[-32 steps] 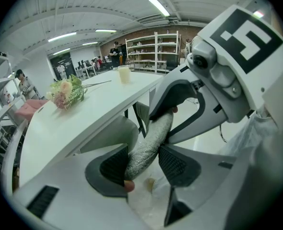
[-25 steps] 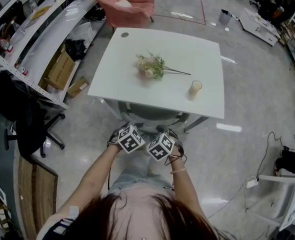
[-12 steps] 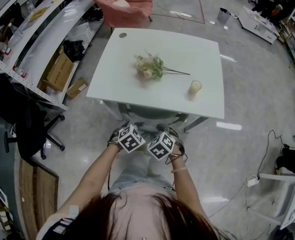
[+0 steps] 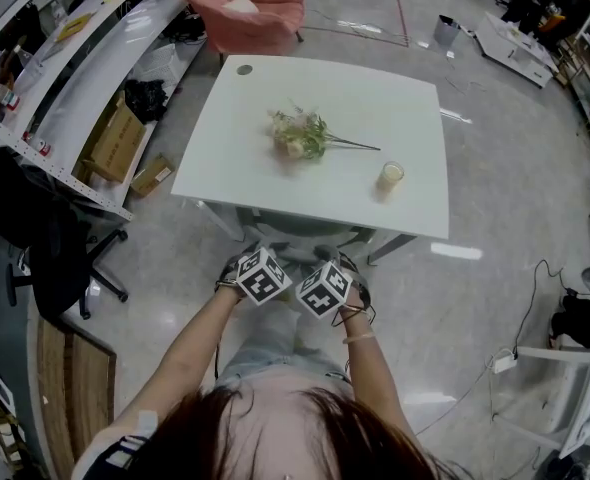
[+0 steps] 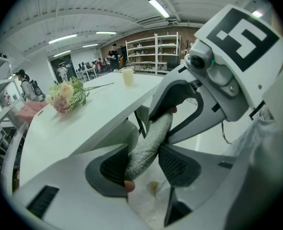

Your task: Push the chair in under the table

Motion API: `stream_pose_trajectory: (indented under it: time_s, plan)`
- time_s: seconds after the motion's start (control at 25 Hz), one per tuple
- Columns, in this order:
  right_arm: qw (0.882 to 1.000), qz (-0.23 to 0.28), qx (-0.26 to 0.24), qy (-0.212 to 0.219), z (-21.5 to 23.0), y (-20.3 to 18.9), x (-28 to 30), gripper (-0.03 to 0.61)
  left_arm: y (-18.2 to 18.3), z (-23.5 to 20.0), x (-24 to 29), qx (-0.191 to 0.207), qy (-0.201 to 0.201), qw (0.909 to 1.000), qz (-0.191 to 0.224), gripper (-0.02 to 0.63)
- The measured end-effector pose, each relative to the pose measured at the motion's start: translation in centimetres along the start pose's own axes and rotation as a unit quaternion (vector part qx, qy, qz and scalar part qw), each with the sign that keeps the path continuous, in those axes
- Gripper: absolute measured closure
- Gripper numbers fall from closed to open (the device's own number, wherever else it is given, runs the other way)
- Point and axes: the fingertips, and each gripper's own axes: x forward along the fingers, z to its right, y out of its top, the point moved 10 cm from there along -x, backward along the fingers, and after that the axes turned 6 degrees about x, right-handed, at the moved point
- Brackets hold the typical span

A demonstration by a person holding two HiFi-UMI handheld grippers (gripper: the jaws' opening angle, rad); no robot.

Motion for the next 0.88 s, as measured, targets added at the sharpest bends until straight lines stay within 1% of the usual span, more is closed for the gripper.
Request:
stream_pose_trajectory:
  time_s: [0.72,0.88]
  plan:
    - [1.000,0.004,0.007,-0.008,0.31,0.08,0.17,0.379,0.32,-0.55,0.25,-0.002,-0.008,0.9999,-0.006,0.413]
    - [1.000,0.004,0.013,-0.007,0.28,-0.10,-0.21,0.379,0.52,-0.43,0.31,-0.005,-0.017,0.9998,-0.009,0.413]
